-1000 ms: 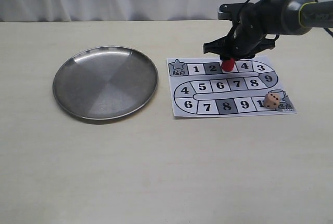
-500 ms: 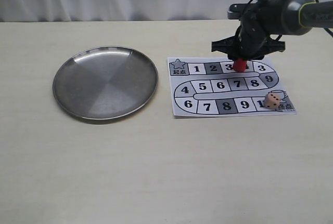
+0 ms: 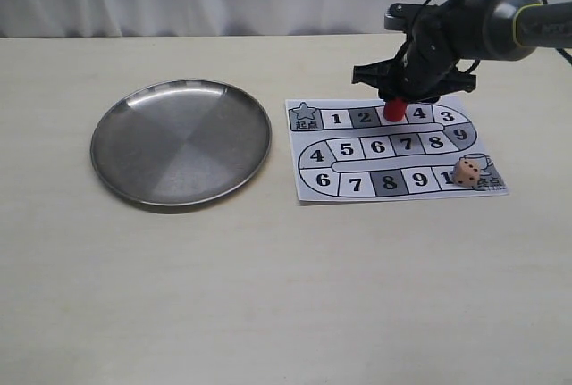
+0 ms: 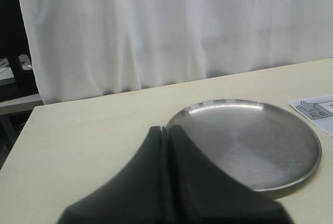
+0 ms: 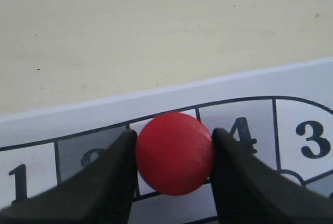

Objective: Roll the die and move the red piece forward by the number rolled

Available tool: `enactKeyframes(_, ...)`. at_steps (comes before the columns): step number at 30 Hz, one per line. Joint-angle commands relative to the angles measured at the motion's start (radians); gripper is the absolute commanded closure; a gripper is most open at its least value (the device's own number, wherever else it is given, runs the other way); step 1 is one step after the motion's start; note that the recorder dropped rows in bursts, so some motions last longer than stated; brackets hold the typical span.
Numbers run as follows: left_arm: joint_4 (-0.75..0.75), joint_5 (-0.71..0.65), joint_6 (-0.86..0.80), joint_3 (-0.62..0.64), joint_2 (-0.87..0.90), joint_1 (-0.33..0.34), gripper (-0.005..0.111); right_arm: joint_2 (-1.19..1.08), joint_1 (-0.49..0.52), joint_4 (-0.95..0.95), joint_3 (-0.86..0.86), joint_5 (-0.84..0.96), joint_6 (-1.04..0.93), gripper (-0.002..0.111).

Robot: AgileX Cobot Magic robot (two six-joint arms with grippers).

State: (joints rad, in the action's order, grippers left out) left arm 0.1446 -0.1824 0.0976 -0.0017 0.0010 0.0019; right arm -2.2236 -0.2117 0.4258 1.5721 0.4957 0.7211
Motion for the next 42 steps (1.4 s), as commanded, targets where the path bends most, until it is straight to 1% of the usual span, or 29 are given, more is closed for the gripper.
enactKeyframes(1, 0.0, 0.009, 0.001, 0.002, -0.001, -0.002, 0.107, -0.011, 0.0, -0.02, -0.002, 0.025, -0.005, 0.072)
enactKeyframes(4, 0.0, 0.009, 0.001, 0.002, -0.001, -0.002, 0.107, -0.011, 0.0, -0.018, -0.002, 0.019, -0.005, 0.058)
enactKeyframes(7, 0.0, 0.009, 0.001, 0.002, -0.001, -0.002, 0.107, -0.009, 0.0, -0.018, -0.002, 0.016, -0.005, 0.04)
enactKeyframes(9, 0.0, 0.009, 0.001, 0.002, -0.001, -0.002, 0.107, 0.01, 0.0, -0.018, -0.002, 0.016, -0.005, 0.031)
enactKeyframes(11, 0.0, 0.009, 0.001, 0.002, -0.001, -0.002, 0.107, 0.048, 0.005, -0.018, -0.002, 0.019, -0.008, 0.031)
enactKeyframes(13, 0.0, 0.009, 0.001, 0.002, -0.001, -0.002, 0.107, 0.118, 0.009, -0.013, -0.002, 0.035, -0.023, 0.038)
enactKeyframes(14, 0.0, 0.009, 0.001, 0.002, -0.001, -0.002, 0.107, 0.152, 0.009, -0.013, -0.002, 0.048, -0.04, 0.043)
enactKeyframes(16, 0.0, 0.009, 0.001, 0.002, -0.001, -0.002, 0.107, 0.253, 0.009, -0.013, -0.002, 0.082, -0.1, 0.066)
enactKeyframes(18, 0.0, 0.009, 0.001, 0.002, -0.001, -0.002, 0.107, 0.362, 0.009, -0.013, -0.002, 0.128, -0.152, 0.098)
enactKeyframes(19, 0.0, 0.009, 0.001, 0.002, -0.001, -0.002, 0.107, 0.406, 0.009, -0.015, -0.002, 0.151, -0.154, 0.103)
enactKeyframes(23, 0.0, 0.009, 0.001, 0.002, -0.001, -0.002, 0.107, 0.625, 0.005, 0.013, -0.079, 0.207, -0.252, 0.103)
enactKeyframes(26, 0.0, 0.009, 0.001, 0.002, -0.001, -0.002, 0.107, 0.807, 0.005, 0.013, -0.253, 0.149, -0.246, 0.103)
enactKeyframes(29, 0.0, 0.009, 0.001, 0.002, -0.001, -0.002, 0.107, 0.976, 0.005, 0.013, -0.474, 0.0, -0.205, 0.103)
enactKeyframes(34, 0.0, 0.009, 0.001, 0.002, -0.001, -0.002, 0.107, 1.231, 0.005, 0.001, -0.876, -0.362, -0.19, 0.103)
enactKeyframes(37, 0.0, 0.009, 0.001, 0.002, -0.001, -0.002, 0.107, 1.36, 0.005, 0.001, -1.101, -0.546, -0.19, 0.103)
enactKeyframes(40, 0.0, 0.009, 0.001, 0.002, -0.001, -0.002, 0.107, 1.461, 0.005, 0.001, -1.263, -0.649, -0.19, 0.103)
enactKeyframes(42, 0.0, 0.009, 0.001, 0.002, -0.001, -0.002, 0.107, 1.538, 0.005, 0.001, -1.341, -0.649, -0.19, 0.103)
